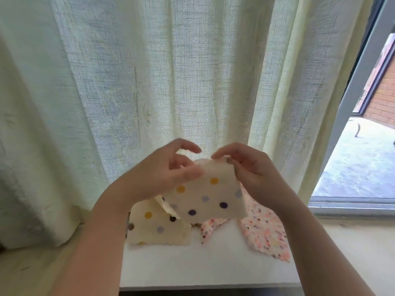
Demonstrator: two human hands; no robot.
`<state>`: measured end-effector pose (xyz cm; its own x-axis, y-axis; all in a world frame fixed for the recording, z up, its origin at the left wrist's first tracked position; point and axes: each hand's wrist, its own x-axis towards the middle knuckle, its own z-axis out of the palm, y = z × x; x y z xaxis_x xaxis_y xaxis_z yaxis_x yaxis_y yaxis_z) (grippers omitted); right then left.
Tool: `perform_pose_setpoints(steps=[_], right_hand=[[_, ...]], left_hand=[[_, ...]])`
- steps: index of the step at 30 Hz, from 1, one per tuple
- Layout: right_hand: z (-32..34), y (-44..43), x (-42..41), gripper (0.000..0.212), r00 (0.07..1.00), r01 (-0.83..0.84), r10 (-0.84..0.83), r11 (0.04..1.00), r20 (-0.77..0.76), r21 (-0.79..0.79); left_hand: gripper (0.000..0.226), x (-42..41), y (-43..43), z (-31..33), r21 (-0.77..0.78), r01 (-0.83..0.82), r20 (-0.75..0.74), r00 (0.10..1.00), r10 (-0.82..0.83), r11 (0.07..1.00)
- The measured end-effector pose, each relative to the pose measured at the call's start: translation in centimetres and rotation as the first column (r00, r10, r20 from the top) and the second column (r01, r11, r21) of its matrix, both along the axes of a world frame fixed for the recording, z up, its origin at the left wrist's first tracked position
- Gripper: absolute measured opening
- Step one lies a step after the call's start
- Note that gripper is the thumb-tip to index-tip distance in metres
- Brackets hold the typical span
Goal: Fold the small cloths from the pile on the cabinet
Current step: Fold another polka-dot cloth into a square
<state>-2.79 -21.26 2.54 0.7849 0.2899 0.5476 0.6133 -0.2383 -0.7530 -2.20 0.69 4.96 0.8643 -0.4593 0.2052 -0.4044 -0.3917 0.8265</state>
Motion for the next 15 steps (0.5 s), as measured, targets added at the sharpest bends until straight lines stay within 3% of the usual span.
perform_pose_setpoints(steps=[2,4,8,15], right_hand=[[-0.1,0.5,-0.1,0.030,1.000,0.004,-0.004,0.999,-0.005,-0.046],[0.0,0.5,-0.1,0.026,0.998,0.013,-0.015,0.999,-0.058,-0.031],[0.2,-0.5,-0.1,0.034,0.959,-0.037,0.023,0.998,-0.282,-0.043],[0.6,-0.5,-0.4,0.042,0.992,0.003,0.000,1.000,-0.126,0.027]], left_hand=[[0.007,-0.3,-0.8,-0.1,0.104,-0.023,0.053,0.998,0.018,0.994],[0.006,-0.3,-0.9,-0.1,0.086,-0.091,0.103,0.991,0.082,0.992],[0.010,-0.1,-0.5,0.4,-0.209,-0.220,0.059,0.970,0.237,0.953],[0.020,0.4,0.3,0.3,-0.346,-0.270,0.004,0.957,0.289,0.899]])
